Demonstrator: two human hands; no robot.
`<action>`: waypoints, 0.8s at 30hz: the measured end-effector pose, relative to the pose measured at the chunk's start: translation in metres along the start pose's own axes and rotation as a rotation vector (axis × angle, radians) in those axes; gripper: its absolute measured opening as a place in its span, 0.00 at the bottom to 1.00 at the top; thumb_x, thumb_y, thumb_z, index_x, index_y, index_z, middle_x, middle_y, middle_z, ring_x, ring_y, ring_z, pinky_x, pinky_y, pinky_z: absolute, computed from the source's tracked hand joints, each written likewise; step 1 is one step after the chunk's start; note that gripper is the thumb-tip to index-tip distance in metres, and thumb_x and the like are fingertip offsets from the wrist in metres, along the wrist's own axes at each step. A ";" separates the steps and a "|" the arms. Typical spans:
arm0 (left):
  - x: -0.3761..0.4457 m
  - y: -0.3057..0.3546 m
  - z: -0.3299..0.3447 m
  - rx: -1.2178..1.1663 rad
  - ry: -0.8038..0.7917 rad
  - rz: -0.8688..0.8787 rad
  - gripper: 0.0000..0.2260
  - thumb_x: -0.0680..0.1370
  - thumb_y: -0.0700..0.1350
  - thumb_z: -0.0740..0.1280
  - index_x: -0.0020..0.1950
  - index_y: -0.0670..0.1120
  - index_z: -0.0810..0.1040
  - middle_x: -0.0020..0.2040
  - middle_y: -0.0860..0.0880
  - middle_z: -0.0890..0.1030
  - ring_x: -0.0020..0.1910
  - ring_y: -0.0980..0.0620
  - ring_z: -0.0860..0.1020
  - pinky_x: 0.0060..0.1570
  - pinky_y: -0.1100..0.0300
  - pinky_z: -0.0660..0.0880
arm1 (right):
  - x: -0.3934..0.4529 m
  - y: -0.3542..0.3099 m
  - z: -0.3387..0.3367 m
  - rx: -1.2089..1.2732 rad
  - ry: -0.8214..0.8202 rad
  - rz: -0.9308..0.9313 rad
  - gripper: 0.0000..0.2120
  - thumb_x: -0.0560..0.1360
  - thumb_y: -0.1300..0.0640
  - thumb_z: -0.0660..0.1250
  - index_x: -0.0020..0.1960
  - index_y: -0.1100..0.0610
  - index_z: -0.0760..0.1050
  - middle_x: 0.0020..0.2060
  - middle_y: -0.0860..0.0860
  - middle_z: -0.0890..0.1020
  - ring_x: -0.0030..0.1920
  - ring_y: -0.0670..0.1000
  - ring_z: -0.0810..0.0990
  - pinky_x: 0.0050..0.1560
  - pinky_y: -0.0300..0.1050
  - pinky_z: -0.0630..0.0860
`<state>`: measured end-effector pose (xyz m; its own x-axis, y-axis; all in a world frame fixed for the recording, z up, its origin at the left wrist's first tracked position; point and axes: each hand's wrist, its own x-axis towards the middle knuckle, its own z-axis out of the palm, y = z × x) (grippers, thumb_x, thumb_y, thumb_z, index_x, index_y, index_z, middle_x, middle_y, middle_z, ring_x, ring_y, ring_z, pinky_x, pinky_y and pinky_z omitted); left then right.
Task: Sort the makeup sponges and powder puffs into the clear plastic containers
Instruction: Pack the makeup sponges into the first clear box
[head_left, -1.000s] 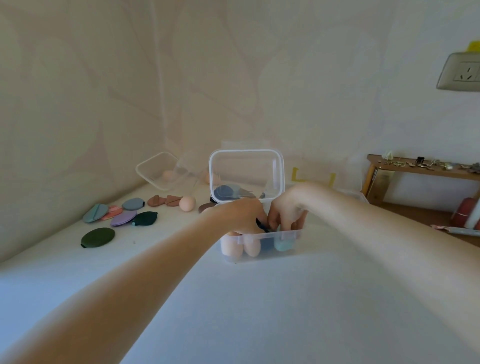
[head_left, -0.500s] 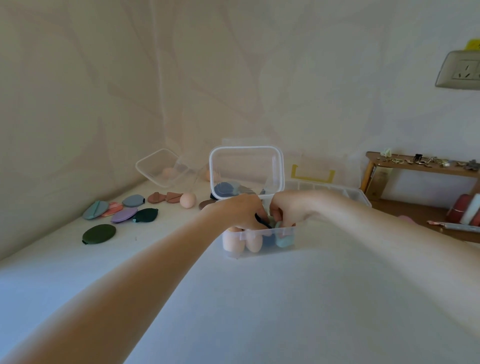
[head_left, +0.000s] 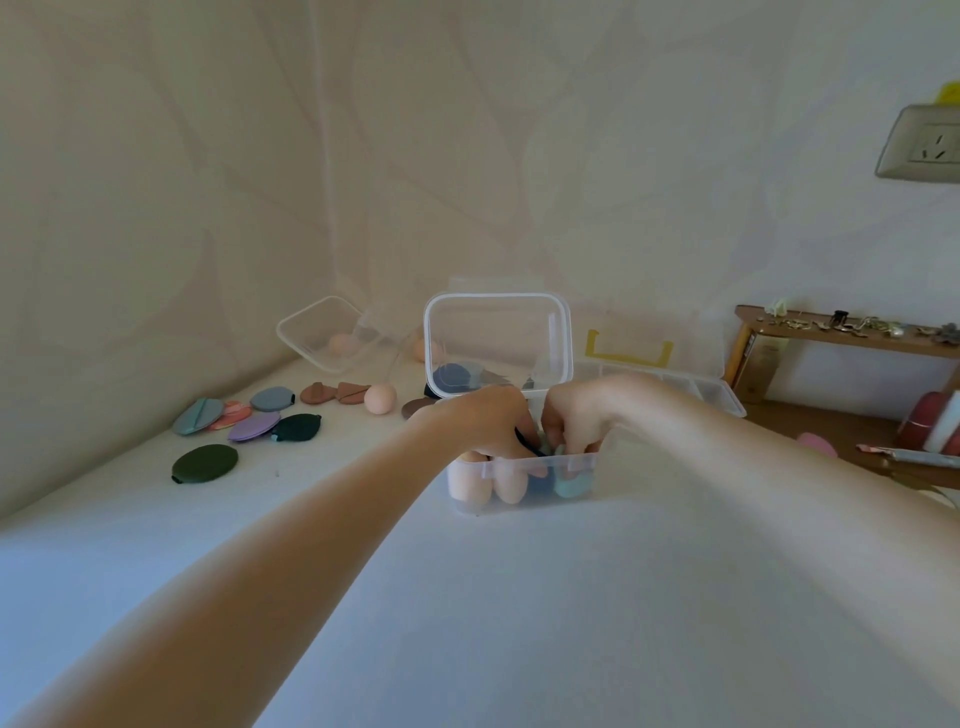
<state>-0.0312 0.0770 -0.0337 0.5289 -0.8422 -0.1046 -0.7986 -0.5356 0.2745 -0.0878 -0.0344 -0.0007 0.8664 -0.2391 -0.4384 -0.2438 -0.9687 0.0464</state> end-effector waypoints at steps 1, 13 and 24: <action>-0.001 0.000 -0.001 -0.001 0.003 0.005 0.14 0.72 0.56 0.68 0.52 0.49 0.83 0.40 0.51 0.78 0.42 0.51 0.75 0.42 0.61 0.72 | 0.001 0.001 0.001 -0.037 0.032 -0.015 0.11 0.68 0.57 0.75 0.37 0.55 0.73 0.34 0.48 0.75 0.39 0.52 0.77 0.33 0.37 0.72; -0.006 0.002 -0.002 -0.033 -0.010 0.036 0.11 0.74 0.57 0.66 0.48 0.53 0.83 0.35 0.53 0.75 0.38 0.52 0.73 0.38 0.62 0.69 | -0.012 -0.003 -0.009 0.040 -0.065 -0.016 0.18 0.70 0.56 0.74 0.58 0.60 0.78 0.47 0.52 0.80 0.45 0.53 0.80 0.43 0.40 0.78; -0.025 -0.015 -0.030 -0.456 0.487 -0.049 0.09 0.77 0.42 0.65 0.54 0.44 0.82 0.49 0.52 0.81 0.45 0.57 0.77 0.40 0.76 0.70 | -0.032 0.034 -0.014 0.419 0.677 -0.033 0.08 0.76 0.62 0.62 0.49 0.57 0.81 0.51 0.53 0.82 0.49 0.53 0.80 0.44 0.40 0.72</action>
<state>-0.0235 0.1085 -0.0061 0.7164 -0.6362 0.2864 -0.6251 -0.4029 0.6685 -0.1174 -0.0611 0.0277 0.9196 -0.3298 0.2134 -0.2408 -0.9024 -0.3573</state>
